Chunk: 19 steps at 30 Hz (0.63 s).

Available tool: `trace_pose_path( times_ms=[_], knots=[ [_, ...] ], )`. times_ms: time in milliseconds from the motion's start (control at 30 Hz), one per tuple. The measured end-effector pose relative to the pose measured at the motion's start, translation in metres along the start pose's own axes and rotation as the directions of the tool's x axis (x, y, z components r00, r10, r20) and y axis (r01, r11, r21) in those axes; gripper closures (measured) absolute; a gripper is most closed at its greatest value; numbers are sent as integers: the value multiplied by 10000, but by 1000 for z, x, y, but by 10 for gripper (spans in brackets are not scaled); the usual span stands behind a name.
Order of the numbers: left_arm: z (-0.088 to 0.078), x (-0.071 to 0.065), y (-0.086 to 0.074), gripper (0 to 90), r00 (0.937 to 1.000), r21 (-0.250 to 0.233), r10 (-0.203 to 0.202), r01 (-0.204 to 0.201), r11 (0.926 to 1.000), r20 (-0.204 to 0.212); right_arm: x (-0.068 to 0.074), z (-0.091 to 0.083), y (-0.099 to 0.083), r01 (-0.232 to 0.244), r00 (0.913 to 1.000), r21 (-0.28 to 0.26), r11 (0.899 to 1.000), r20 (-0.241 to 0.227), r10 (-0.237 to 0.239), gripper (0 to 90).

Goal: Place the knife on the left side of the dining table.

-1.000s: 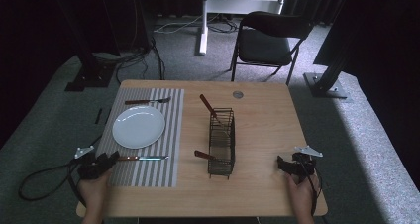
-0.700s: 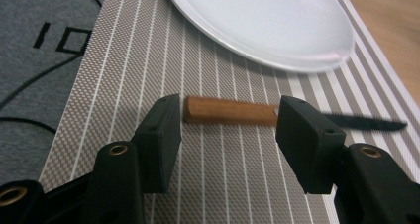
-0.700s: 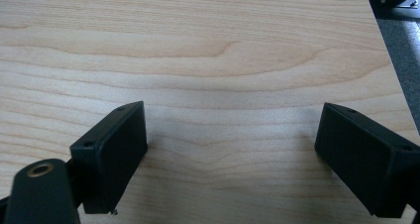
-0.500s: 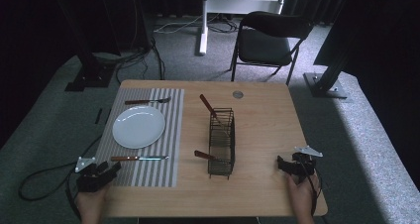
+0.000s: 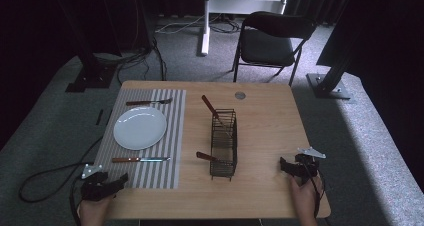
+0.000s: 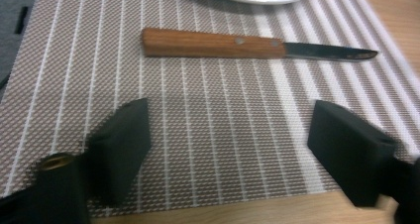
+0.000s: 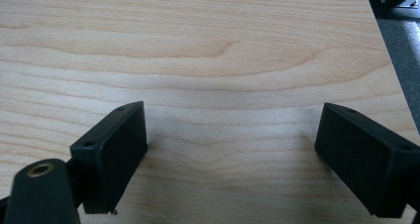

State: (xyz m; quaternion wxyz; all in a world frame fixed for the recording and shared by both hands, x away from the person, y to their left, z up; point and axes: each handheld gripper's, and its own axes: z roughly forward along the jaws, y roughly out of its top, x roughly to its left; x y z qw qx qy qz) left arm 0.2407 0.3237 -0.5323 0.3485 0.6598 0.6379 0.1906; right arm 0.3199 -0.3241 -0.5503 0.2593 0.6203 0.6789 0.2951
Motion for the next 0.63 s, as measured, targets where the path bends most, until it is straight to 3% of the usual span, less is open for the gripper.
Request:
trace_pose_path(
  times_ms=[67,133,200,267,633],
  knots=[
    [0,0,-2,165,9998,60,122,-121,9999,-157,0,0,0,0,10000,0,10000,1,0,119],
    [0,0,-4,94,9991,188,273,-267,9995,-312,0,0,0,0,10000,-1,10000,0,0,119],
    [1,2,-5,93,9994,172,168,-163,9997,-299,0,0,0,6,10000,-1,10000,0,-6,120],
    [2,2,-5,0,9992,358,263,-253,9990,-297,0,0,0,1,10000,-1,10000,0,-1,119],
    [6,-1,-4,0,9972,623,533,-501,9968,-517,0,0,0,-1,10000,0,10000,0,1,120]
  ],
)
